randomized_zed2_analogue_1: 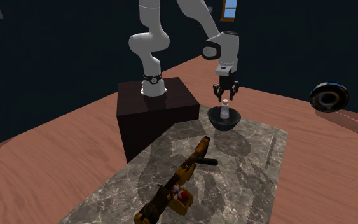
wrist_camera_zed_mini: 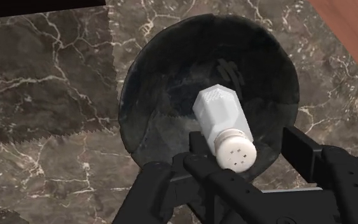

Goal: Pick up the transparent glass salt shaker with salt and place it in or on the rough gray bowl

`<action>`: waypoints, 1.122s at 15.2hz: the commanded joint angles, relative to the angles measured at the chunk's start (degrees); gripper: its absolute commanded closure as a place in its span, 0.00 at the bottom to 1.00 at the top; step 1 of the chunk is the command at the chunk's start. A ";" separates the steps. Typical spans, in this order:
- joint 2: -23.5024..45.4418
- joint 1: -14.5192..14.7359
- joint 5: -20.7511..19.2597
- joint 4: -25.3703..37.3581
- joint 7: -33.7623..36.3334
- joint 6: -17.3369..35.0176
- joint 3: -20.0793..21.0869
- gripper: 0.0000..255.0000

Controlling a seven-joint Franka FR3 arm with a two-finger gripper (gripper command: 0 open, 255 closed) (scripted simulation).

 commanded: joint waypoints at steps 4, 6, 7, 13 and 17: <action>0.00 0.00 0.00 0.00 0.00 0.00 0.00 0.00; -2.06 -0.57 1.63 -0.08 -1.16 -1.82 0.70 0.00; -4.09 -1.06 3.18 -0.07 -2.27 -3.69 1.28 0.00; -7.61 -1.49 5.72 0.17 -4.09 -7.16 1.75 0.00; -7.61 -1.49 5.72 0.17 -4.09 -7.16 1.75 0.00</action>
